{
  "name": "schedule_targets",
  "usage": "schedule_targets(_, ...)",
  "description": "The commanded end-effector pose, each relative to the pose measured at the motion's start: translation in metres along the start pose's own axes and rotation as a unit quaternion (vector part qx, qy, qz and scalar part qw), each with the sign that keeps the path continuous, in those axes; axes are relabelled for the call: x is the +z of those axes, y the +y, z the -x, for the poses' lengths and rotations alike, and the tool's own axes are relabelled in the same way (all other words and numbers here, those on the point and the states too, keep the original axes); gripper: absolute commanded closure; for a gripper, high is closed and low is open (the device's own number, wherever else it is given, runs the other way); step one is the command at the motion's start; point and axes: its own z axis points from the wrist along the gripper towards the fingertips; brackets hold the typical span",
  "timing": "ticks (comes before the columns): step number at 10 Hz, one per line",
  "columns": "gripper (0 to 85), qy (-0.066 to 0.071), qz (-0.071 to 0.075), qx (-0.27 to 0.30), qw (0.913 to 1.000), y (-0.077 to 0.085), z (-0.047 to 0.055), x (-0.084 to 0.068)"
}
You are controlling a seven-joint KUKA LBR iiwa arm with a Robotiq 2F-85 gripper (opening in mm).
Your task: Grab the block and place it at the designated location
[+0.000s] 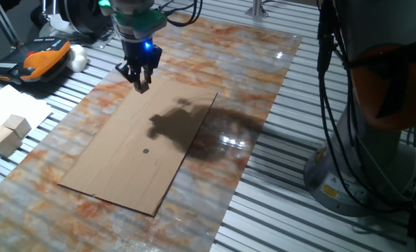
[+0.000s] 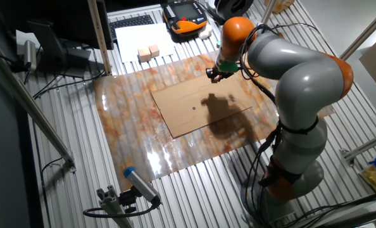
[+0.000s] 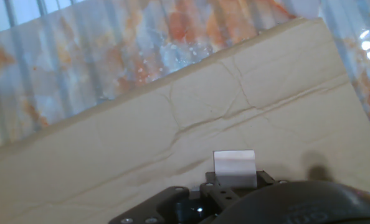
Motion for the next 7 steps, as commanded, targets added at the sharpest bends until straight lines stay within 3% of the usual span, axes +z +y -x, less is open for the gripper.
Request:
schedule_targets(1,85.0,0.003,0.001,0.004,1.0000,0.000,0.000,0.000)
schedule_targets(3,85.0,0.006,0.001,0.007,1.0000,0.000,0.000,0.000)
schedule_targets(5,85.0,0.032,0.008,0.010,0.9994,0.000,0.000,0.000)
schedule_targets(6,85.0,0.041,0.008,0.009,0.9991,0.008,0.002,0.000)
schedule_targets(7,85.0,0.039,-0.003,0.011,0.9992,0.026,0.004,0.001)
